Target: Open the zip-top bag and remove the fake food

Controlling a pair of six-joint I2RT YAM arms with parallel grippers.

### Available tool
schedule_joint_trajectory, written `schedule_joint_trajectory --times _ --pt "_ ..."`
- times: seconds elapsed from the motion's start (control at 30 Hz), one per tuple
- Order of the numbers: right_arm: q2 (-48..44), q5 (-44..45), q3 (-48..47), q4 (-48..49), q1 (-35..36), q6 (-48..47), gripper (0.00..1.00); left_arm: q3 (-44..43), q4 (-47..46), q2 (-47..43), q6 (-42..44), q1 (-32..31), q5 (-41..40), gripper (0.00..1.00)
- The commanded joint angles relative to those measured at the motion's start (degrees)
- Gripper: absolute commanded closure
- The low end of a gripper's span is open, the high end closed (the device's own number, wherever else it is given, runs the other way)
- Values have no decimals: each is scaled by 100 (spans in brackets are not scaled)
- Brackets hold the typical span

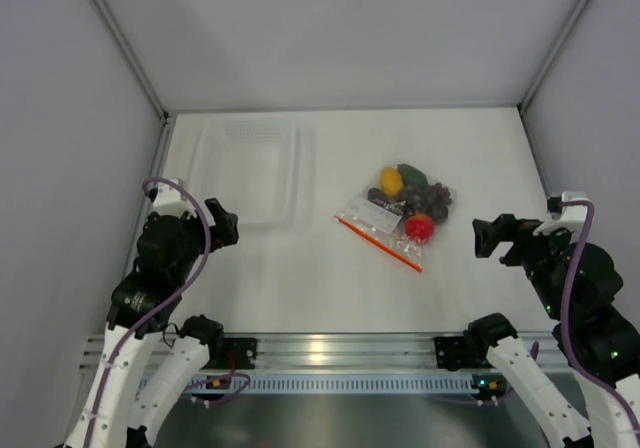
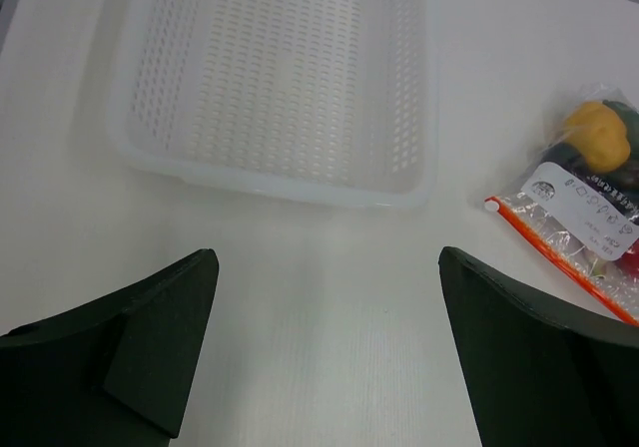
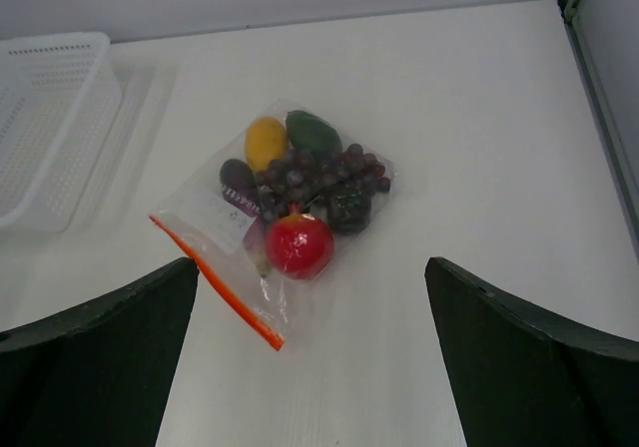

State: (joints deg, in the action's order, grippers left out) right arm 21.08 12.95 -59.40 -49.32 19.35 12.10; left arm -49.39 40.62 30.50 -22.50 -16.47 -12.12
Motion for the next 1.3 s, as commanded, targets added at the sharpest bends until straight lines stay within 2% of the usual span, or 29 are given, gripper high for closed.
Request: schedule_joint_trajectory --times 0.0,0.23,0.4,0.53,0.63,0.73,0.77,0.8,0.87,0.9,0.93,0.97,1.1,1.17,1.27 --pt "107 76 -222 1 -11 -14 1 -27 -397 8 35 39 201 1" --pt "422 -591 15 220 -2 -129 1 -18 -423 96 44 39 359 1" --pt "985 -2172 77 370 -2 -199 1 -10 -432 88 44 39 421 1" --pt "1318 -3314 647 1213 7 187 1 -1 -476 192 88 39 666 1" --pt "1696 -3317 1174 1609 51 521 1 -27 -485 280 97 39 807 1" --pt "2187 -2634 1351 1812 576 496 1 -27 -494 368 114 39 948 1" --pt "2364 -1796 1334 1847 848 426 1 -27 -502 386 114 39 957 1" --pt "2557 -1257 1282 1777 1590 399 1 -27 -503 404 123 39 957 1" --pt "3330 304 1010 1637 2429 216 1 -19 -503 413 123 39 905 2" --pt "3811 722 948 1567 3120 144 1 -18 -511 421 115 39 913 1" --pt "4033 1127 895 1575 3362 39 1 -1 -503 413 114 39 904 1" --pt "4209 1174 895 1644 3591 -23 1 8 -503 378 114 30 896 1" --pt "5306 1928 843 1839 4084 -357 1 25 -503 369 106 21 904 2" --pt "5912 2701 719 1751 4347 -375 1 17 -503 360 106 21 896 1" --pt "6467 3283 798 2083 4384 -664 1 25 -503 316 106 21 852 1"
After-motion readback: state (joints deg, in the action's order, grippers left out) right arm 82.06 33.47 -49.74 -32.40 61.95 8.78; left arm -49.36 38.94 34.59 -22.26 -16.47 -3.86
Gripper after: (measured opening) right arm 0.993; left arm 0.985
